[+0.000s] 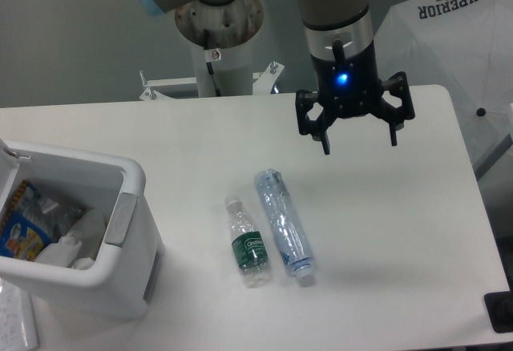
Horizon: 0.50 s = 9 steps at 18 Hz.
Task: Place the trash in the trash can
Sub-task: 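Lower the open gripper toward the crumpled clear plastic bottle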
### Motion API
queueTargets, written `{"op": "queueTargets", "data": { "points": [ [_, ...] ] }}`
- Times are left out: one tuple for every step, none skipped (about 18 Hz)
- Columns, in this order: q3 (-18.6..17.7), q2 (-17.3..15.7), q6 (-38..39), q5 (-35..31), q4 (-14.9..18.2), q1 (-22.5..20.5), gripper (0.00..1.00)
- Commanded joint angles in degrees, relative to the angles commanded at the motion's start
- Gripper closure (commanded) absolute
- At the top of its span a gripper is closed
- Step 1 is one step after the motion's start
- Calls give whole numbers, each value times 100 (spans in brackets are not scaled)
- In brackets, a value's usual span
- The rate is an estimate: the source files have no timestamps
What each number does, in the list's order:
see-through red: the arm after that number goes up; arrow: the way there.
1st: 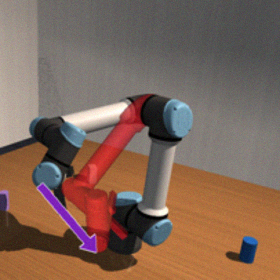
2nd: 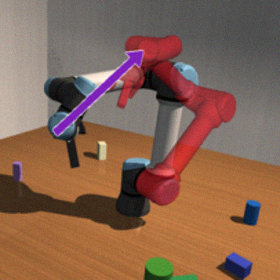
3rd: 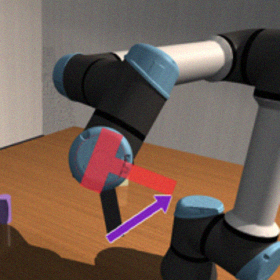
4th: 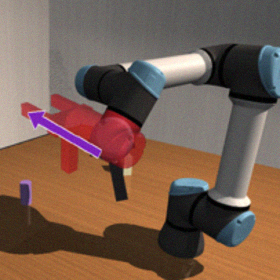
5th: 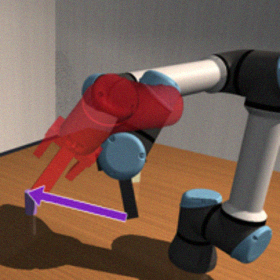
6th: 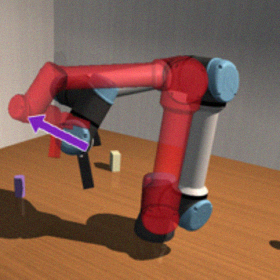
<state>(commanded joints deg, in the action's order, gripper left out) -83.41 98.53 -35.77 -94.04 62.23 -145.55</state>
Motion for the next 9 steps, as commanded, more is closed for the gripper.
{"op": "queueTargets", "data": {
  "points": [
    [9, 9, 0, -9, 0, 9, 0],
    [18, 26, 0, 0, 0, 17, 0],
    [0, 18, 9, 0, 0, 18, 0],
    [-43, 9, 18, 9, 0, 26, 0],
    [-44, 44, 26, 70, 0, 26, 0],
    [-61, 61, 9, 123, 9, 44, 0],
    [-96, 70, 9, 227, 0, 44, 0],
    [-175, 79, 18, 316, -9, 44, 0],
    [-263, 105, 18, 325, -52, 53, 0]
  ]
}}
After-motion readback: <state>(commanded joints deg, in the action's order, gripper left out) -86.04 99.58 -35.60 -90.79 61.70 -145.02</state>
